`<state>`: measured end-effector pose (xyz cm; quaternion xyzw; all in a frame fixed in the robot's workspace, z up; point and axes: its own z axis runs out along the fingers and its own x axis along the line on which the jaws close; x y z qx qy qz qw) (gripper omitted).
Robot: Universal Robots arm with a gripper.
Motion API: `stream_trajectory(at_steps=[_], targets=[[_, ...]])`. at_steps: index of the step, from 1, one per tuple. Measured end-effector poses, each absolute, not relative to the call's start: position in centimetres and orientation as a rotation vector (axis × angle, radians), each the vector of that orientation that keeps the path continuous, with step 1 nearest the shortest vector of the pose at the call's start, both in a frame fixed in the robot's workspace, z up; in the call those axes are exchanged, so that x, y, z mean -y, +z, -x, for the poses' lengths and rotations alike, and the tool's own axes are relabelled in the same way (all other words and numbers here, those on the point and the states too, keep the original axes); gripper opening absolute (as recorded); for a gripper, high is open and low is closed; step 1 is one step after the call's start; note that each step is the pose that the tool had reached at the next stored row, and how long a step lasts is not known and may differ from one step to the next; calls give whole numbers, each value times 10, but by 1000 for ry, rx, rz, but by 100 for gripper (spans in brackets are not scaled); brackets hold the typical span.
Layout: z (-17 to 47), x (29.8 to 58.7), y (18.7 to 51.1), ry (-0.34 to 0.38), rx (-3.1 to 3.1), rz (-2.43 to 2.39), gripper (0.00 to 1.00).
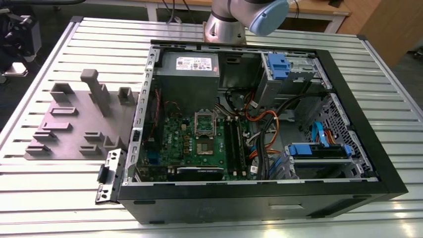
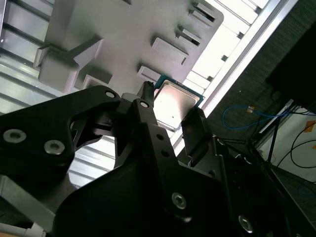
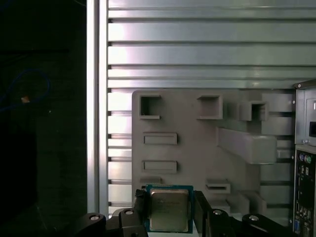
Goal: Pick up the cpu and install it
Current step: 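Pick up the cpu and move it towards the insertion slot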
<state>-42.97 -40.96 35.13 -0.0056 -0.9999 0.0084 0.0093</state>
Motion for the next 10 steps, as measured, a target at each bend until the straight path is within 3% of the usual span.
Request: stream_trajectory(at_steps=[10], targets=[[430,410,361,29,3123,19,47]])
